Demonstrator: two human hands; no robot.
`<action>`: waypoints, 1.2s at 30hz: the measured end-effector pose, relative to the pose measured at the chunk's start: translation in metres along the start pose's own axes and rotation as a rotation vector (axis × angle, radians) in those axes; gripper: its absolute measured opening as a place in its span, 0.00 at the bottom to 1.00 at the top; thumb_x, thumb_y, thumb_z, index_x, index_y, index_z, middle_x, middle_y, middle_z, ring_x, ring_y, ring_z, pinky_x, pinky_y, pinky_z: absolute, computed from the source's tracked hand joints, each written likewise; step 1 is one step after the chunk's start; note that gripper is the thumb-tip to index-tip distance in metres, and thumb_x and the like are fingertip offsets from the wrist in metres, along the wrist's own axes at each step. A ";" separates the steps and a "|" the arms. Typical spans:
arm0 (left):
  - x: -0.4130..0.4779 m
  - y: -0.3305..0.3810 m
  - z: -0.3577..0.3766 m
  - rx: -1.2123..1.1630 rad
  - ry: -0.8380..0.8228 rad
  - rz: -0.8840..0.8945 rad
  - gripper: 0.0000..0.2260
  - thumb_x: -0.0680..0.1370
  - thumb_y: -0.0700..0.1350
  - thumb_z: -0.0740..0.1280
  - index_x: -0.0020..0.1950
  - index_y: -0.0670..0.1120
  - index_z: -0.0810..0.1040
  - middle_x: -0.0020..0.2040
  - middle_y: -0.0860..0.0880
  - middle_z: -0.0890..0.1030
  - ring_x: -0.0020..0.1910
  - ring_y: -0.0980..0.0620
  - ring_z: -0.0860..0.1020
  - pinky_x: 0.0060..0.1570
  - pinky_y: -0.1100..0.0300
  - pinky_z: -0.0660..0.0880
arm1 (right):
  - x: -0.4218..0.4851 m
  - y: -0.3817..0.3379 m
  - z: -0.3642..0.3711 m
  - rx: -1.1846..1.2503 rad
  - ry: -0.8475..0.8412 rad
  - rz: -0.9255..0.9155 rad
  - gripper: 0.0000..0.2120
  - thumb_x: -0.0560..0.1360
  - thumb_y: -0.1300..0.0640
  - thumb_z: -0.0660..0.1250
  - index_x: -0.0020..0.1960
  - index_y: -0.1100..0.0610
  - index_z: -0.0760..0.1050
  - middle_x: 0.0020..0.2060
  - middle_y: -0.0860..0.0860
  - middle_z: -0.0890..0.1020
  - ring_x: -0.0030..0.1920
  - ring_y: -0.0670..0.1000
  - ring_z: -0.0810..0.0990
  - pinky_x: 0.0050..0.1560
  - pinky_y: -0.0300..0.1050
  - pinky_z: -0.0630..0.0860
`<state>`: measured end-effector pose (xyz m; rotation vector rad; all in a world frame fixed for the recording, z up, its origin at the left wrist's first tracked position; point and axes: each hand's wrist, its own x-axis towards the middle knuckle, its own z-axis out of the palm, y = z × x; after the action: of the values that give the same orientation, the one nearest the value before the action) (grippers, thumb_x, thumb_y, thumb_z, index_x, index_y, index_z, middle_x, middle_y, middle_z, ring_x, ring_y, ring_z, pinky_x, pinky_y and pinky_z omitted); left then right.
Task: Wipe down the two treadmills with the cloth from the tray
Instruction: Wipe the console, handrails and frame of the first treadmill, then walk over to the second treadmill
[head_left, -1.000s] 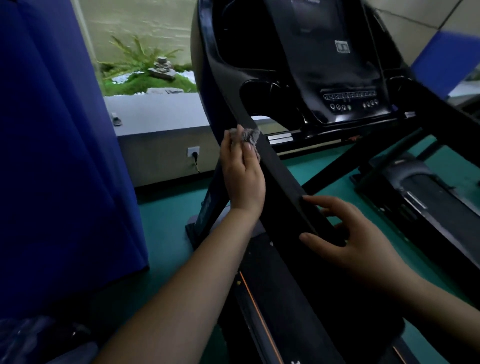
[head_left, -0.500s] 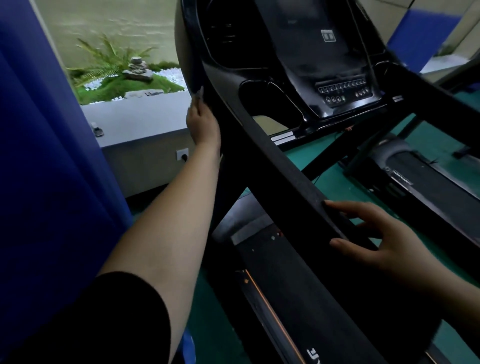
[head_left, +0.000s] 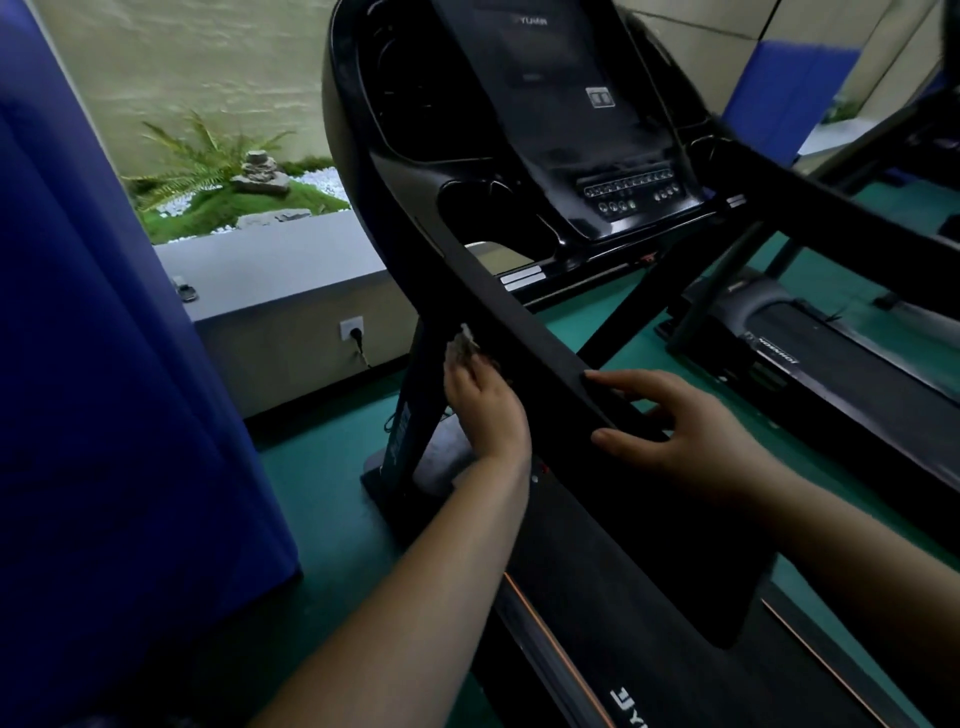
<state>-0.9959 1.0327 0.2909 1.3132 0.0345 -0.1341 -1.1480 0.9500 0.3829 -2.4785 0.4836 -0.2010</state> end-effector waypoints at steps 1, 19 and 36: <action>-0.009 -0.001 0.000 -0.004 -0.002 -0.023 0.19 0.83 0.46 0.53 0.74 0.45 0.64 0.73 0.45 0.66 0.72 0.48 0.65 0.72 0.52 0.60 | -0.001 -0.001 0.000 -0.006 0.004 0.000 0.24 0.67 0.40 0.71 0.60 0.26 0.68 0.54 0.38 0.74 0.49 0.40 0.76 0.54 0.43 0.76; -0.243 -0.026 -0.014 -0.132 -0.354 -0.323 0.21 0.81 0.51 0.60 0.72 0.46 0.64 0.31 0.54 0.75 0.25 0.57 0.72 0.25 0.64 0.69 | -0.039 0.006 -0.005 -0.215 0.033 -0.017 0.23 0.76 0.38 0.60 0.71 0.37 0.64 0.60 0.51 0.75 0.59 0.54 0.76 0.59 0.54 0.74; -0.314 -0.037 -0.045 0.810 -1.020 -0.306 0.22 0.74 0.50 0.71 0.66 0.50 0.70 0.54 0.54 0.80 0.44 0.57 0.79 0.41 0.66 0.77 | -0.365 0.132 0.005 0.151 0.266 0.626 0.16 0.75 0.55 0.68 0.49 0.33 0.70 0.49 0.40 0.76 0.49 0.37 0.77 0.54 0.34 0.73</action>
<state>-1.3093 1.0920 0.2754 1.8900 -0.7571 -1.1578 -1.5223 0.9935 0.2893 -2.0445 1.2717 -0.2965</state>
